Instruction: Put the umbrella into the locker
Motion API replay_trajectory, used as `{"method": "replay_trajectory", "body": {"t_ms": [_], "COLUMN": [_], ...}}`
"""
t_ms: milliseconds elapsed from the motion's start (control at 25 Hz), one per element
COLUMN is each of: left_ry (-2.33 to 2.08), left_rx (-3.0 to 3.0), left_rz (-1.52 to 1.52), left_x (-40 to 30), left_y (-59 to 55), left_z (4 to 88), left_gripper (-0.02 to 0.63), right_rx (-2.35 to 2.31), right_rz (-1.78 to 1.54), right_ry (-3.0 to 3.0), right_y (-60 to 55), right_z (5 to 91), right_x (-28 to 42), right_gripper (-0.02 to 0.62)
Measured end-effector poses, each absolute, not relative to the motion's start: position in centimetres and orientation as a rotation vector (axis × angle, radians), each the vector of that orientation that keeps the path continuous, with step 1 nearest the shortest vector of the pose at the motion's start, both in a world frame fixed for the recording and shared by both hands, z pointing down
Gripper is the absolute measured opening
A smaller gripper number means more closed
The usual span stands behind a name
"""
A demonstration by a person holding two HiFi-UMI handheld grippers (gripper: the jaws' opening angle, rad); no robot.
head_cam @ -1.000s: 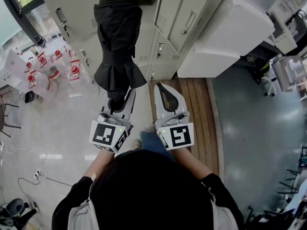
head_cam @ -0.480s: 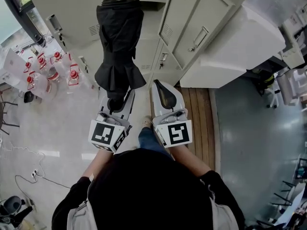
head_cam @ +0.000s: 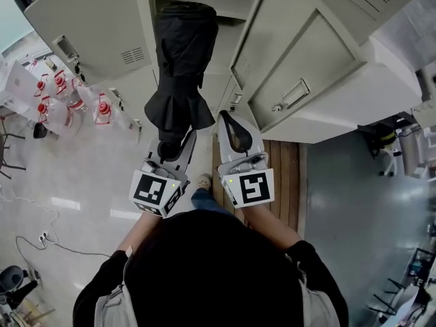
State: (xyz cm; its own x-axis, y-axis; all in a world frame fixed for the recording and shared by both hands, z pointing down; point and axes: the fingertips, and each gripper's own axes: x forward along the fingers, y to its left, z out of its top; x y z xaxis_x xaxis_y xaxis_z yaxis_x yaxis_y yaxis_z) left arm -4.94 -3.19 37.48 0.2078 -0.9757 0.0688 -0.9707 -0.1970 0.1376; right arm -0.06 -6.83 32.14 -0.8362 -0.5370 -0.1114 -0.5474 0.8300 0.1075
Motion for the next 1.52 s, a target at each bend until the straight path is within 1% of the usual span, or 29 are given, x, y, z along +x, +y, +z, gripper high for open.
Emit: {"method": "replay_trajectory", "body": {"t_ms": [320,520,1160,1520], "left_ry": [-1.954,-1.965,-1.796,-1.63], "left_rx": [2.222,2.156,1.963,1.868], "left_rz": [-0.038,0.023,0.185,0.22], "left_x": [-6.4,-7.3,-11.2,-14.1], "left_y": [-8.2,-9.4,-12.5,-16.3], "left_z": [39.1,41.4,51.0,53.1], "left_gripper": [0.057,0.057,0.057,0.057], "right_rx": [-0.762,-0.724,-0.74,-0.827], "right_rz": [0.2,0.157,0.051,0.058], "right_ry": [2.96,2.987,3.078,3.097], "right_y": [-12.3,-14.0,-18.6,-21.8], "right_z": [32.8,34.1,38.8,39.9], "right_x": [-1.7,-2.6,-6.6,-9.0], "right_gripper": [0.002,0.002,0.002,0.002]}}
